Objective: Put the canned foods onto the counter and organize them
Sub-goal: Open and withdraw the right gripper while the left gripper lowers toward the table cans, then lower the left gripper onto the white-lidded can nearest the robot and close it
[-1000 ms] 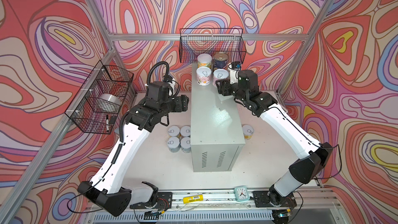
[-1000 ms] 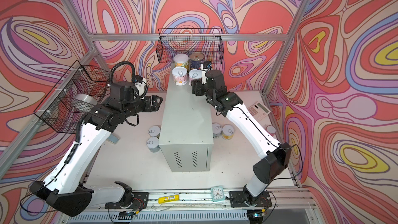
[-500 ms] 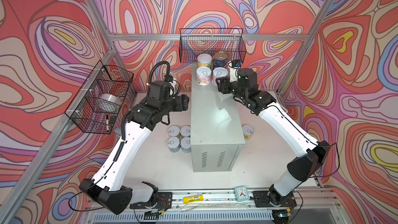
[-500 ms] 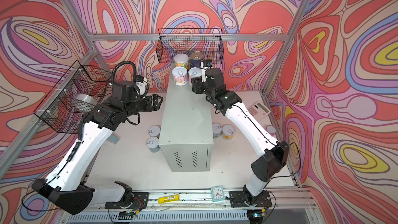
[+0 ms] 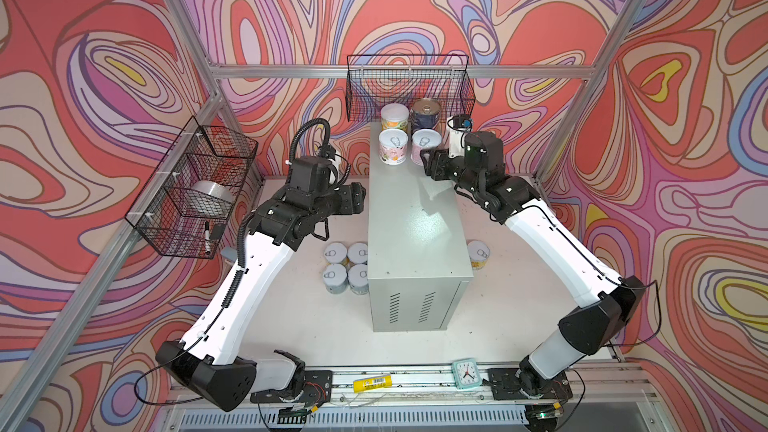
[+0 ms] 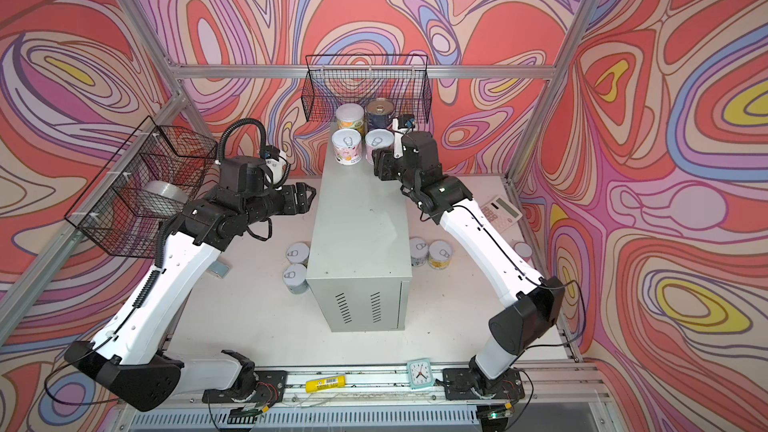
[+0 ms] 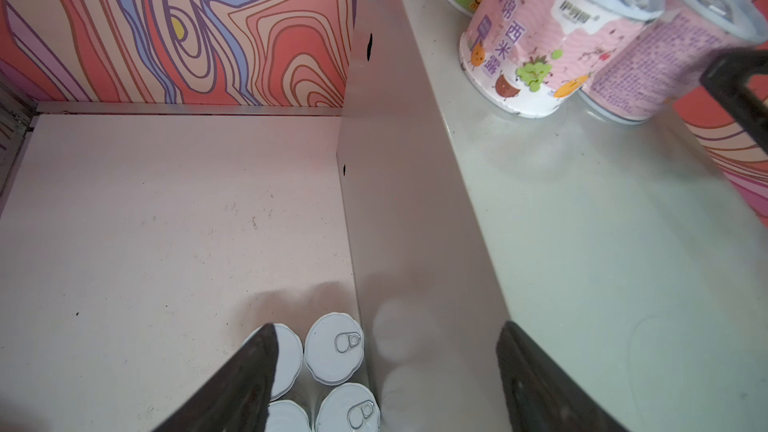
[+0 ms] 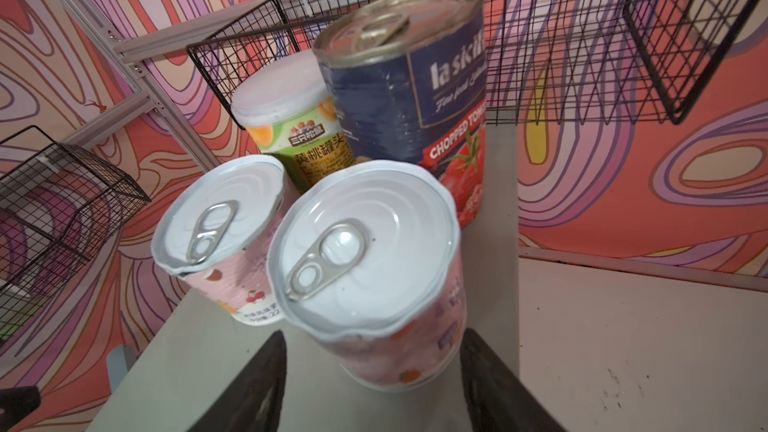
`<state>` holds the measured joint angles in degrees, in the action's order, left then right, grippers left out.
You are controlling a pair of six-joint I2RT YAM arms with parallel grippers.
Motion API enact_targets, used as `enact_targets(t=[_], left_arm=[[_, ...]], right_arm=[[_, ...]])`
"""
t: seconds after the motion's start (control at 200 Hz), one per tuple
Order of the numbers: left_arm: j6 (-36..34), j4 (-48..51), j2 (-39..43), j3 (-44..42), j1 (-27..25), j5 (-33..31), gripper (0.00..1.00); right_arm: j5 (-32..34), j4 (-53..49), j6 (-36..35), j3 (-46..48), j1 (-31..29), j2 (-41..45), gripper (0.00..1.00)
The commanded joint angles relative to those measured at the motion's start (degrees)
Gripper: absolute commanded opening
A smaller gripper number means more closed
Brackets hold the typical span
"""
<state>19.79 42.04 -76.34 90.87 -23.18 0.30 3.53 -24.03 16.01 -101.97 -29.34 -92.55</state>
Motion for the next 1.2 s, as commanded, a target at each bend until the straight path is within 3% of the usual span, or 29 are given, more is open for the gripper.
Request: enact_targets(t=[0.0,0.255,0.481,0.751,1.192], left_arm=[[0.25,-1.46,2.13,-3.41,0.32,-2.42,0.84],[2.16,-1.44,9.35,-15.62,0.25,-9.04,0.85],[6.33,-2.75,16.13,-29.32,0.25,-10.36,0.86],[9.61,-3.87,20.99,-40.42,0.31,-9.92,0.92],[15.07,-7.5,19.87,-50.97,0.29,-4.84,0.9]], right_arm=[[-2.28,-1.62,1.0,1.36,0.19,5.28,0.69],[4.63,-11.97,2.39,6.32,2.1,14.02,0.74],[1.07,-12.36,8.58,23.19,11.99,23.94,0.75],[-2.75,-8.5,12.52,38.68,12.91,27.69,0.77],[-4.84,-5.58,13.14,42.77,12.91,28.04,0.77]])
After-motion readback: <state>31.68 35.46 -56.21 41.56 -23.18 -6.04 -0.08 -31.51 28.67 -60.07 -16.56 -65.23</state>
